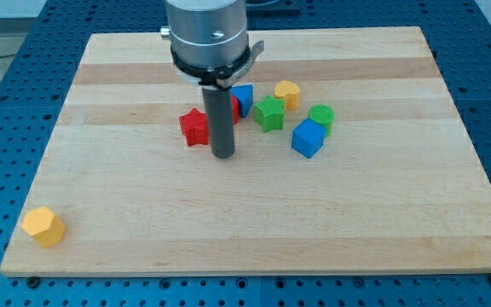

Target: Push the red star into the red circle

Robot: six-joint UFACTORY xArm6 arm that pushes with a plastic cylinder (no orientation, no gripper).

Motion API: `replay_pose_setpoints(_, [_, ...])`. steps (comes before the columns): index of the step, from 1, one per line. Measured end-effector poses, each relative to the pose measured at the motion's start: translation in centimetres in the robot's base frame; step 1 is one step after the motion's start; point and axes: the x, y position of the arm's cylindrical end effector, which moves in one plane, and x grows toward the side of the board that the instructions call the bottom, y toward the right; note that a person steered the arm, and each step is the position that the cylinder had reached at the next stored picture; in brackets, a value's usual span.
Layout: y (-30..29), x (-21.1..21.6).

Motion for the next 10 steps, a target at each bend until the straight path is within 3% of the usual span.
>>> replay_pose_setpoints(1, [-7.8,4.1])
replay_pose_setpoints(2, [-14.7,1.8])
replay_pose_setpoints(4, [-5.9,-3.8])
replay_pose_setpoints(7, [0.0,-5.0])
replay_pose_setpoints(8, [-1.2,-5.0])
replay_pose_setpoints(10, [-13.9,-11.4])
